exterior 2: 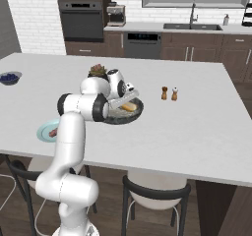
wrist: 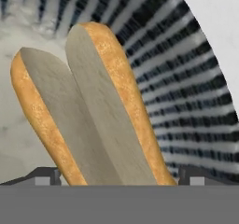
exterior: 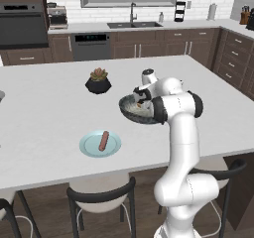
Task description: Place one bun and one sausage from the bowl on each plate.
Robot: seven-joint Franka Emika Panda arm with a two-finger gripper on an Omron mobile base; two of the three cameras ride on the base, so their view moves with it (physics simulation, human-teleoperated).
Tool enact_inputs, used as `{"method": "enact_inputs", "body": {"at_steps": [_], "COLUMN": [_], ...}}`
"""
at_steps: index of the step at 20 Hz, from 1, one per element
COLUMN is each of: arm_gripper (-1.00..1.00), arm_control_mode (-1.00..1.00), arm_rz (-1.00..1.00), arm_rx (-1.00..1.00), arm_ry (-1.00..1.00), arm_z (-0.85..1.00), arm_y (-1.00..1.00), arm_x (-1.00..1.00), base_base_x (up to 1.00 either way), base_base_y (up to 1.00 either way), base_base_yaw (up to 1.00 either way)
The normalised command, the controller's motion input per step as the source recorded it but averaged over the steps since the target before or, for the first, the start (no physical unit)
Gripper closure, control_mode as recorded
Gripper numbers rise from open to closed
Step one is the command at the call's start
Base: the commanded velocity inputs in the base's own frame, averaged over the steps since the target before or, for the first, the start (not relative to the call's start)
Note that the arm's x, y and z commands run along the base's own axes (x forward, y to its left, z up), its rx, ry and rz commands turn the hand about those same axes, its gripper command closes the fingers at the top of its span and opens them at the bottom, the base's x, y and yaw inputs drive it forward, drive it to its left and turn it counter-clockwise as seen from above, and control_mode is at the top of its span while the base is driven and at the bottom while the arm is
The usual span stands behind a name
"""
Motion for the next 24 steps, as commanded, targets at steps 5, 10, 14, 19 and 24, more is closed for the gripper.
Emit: {"method": "enact_inputs", "body": {"at_steps": [5, 10, 14, 19, 24], "arm_gripper": [1.0, 1.0, 1.0, 1.0, 1.0], "arm_control_mode": [-1.0, -1.0, -1.0, -1.0, -1.0], "arm_rz": [0.0, 0.0, 0.0, 0.0, 0.07], "arm_rx": [0.0, 0.0, 0.0, 0.0, -0.01], "arm_ry": [0.01, 0.0, 0.0, -0.03, 0.0], "arm_z": [-0.07, 0.0, 0.01, 0.62, 0.78], "arm_y": [0.0, 0.0, 0.0, 0.37, 0.9], "arm_x": [0.0, -0.03, -0.17, -0.6, -0.99], "base_base_x": [0.0, 0.0, 0.0, 0.0, 0.0], "base_base_y": [0.0, 0.0, 0.0, 0.0, 0.0], "base_base_yaw": [0.0, 0.0, 0.0, 0.0, 0.0]}}
